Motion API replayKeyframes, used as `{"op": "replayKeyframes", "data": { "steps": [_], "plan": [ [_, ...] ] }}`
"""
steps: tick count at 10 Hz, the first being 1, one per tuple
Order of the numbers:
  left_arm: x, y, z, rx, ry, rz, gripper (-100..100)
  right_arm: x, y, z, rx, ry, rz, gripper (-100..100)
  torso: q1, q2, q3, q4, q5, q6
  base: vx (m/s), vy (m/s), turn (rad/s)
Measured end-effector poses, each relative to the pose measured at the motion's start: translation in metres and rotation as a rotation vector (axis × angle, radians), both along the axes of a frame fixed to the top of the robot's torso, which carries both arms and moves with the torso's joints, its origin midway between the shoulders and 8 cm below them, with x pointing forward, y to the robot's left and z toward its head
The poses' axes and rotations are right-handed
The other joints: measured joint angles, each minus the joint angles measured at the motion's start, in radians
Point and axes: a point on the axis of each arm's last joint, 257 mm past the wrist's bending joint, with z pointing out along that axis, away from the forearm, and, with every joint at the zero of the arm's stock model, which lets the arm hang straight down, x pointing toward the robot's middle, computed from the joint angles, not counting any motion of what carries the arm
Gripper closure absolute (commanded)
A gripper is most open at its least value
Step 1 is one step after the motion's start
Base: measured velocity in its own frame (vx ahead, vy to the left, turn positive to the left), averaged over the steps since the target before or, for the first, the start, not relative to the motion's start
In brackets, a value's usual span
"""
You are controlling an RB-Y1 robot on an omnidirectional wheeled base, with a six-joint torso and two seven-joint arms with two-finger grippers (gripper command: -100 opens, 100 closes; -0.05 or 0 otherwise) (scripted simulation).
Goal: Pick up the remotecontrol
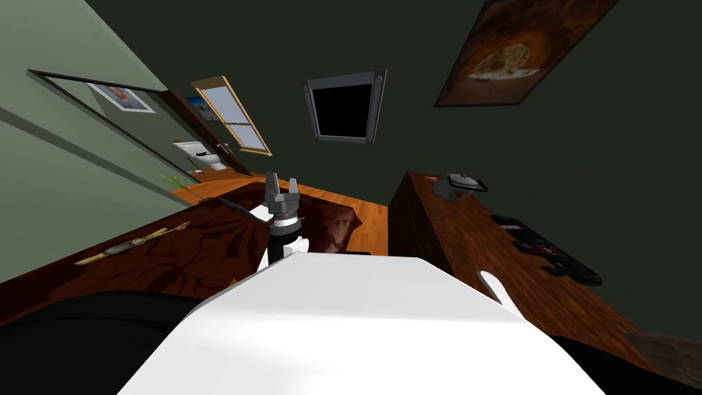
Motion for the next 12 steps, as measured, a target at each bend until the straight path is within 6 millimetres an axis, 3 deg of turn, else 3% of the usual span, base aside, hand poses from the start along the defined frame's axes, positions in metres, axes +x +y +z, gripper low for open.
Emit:
{"op": "replayKeyframes", "data": {
  "steps": [4,5,6,12],
  "plan": [
    [0.0,0.0,0.0,0.0,0.0,0.0,0,0.029,-0.028,0.006,-0.042,0.0,0.103,-100,-0.001,0.009,0.005,0.002,0.0,0.001,0.192,-0.033,0.05],
    [0.0,0.0,0.0,0.0,0.0,0.0,0,0.031,-0.029,0.006,-0.043,-0.002,0.11,0,0.0,0.015,0.008,0.003,0.0,0.002,0.018,-0.006,0.002],
    [0.0,0.0,0.0,0.0,0.0,0.0,0,0.031,-0.029,0.006,-0.043,-0.002,0.109,-100,0.002,0.02,0.011,0.005,0.0,0.002,0.063,-0.007,-0.167],
    [0.0,0.0,0.0,0.0,0.0,0.0,0,0.042,-0.056,0.004,-0.059,-0.054,0.187,-100,0.003,0.019,0.011,0.004,0.0,0.002,0.077,0.007,-0.105]
  ]
}}
